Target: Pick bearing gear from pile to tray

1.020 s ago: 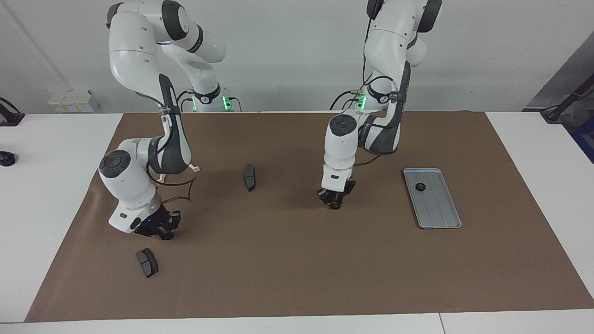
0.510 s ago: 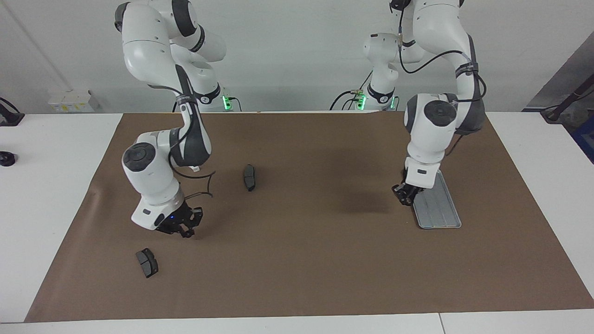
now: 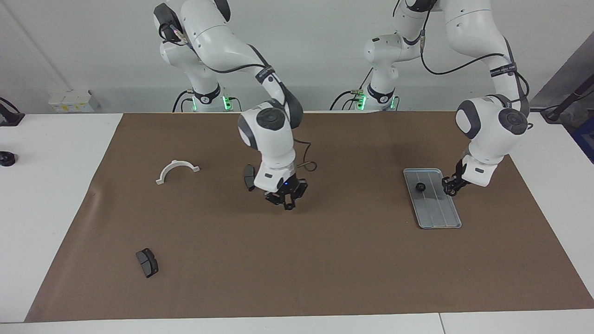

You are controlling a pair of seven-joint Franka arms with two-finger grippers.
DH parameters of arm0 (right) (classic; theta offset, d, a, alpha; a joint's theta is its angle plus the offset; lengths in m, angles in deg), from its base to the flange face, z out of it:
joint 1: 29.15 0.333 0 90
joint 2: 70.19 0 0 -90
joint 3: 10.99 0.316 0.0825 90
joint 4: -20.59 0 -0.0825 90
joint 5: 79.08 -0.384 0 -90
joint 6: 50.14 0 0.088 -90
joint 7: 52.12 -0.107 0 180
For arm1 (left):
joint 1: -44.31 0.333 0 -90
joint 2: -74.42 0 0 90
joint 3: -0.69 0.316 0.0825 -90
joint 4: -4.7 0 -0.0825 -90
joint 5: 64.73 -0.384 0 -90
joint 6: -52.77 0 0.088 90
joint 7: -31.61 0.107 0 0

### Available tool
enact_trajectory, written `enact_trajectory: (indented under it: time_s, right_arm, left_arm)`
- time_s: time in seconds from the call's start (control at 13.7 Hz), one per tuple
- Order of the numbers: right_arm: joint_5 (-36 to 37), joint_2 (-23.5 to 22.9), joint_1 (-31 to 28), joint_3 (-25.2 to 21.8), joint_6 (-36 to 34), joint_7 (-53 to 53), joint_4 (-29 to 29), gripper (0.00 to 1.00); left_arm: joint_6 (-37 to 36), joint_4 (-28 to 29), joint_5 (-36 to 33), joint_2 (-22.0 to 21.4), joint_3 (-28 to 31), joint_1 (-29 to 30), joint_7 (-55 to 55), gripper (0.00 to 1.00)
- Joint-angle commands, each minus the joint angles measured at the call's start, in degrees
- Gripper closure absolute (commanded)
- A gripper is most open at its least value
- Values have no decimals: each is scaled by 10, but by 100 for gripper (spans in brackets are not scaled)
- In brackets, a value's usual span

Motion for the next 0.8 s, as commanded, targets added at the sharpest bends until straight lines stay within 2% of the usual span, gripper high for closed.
enact_trajectory:
  time_s: [0.0, 0.15, 0.22, 0.29, 0.36, 0.44, 0.51, 0.58, 0.73]
  right_arm:
    - [12, -23, 48, -4, 53, -50, -1, 100]
    - [17, -39, 87, -7, 70, -78, 1, 100]
    - [28, -43, 98, -6, 87, -89, 0, 100]
    - [35, -46, 105, -5, 100, -100, 1, 100]
    - [37, -47, 108, -4, 102, -104, 1, 100]
    - [37, -47, 114, -4, 101, -106, 1, 100]
    - [35, -47, 119, -4, 100, -109, 10, 71]
    - [34, -49, 118, -4, 98, -109, 15, 53]
    - [34, -53, 110, -4, 97, -109, 20, 50]
  left_arm:
    - [52, 85, 26, -45, -5, -1, 11, 100]
    - [88, 114, 26, -50, -5, -2, 9, 100]
    - [88, 115, 26, -50, -5, -3, 12, 93]
    - [88, 115, 26, -50, -5, -2, 13, 67]
    - [88, 115, 26, -50, -5, -3, 13, 1]
    - [85, 112, 26, -50, -5, -6, 13, 0]
    - [83, 107, 26, -48, -6, -9, 11, 0]
    - [82, 100, 26, -48, -7, -9, 10, 0]
    - [59, 60, 26, -48, -9, -15, 6, 0]
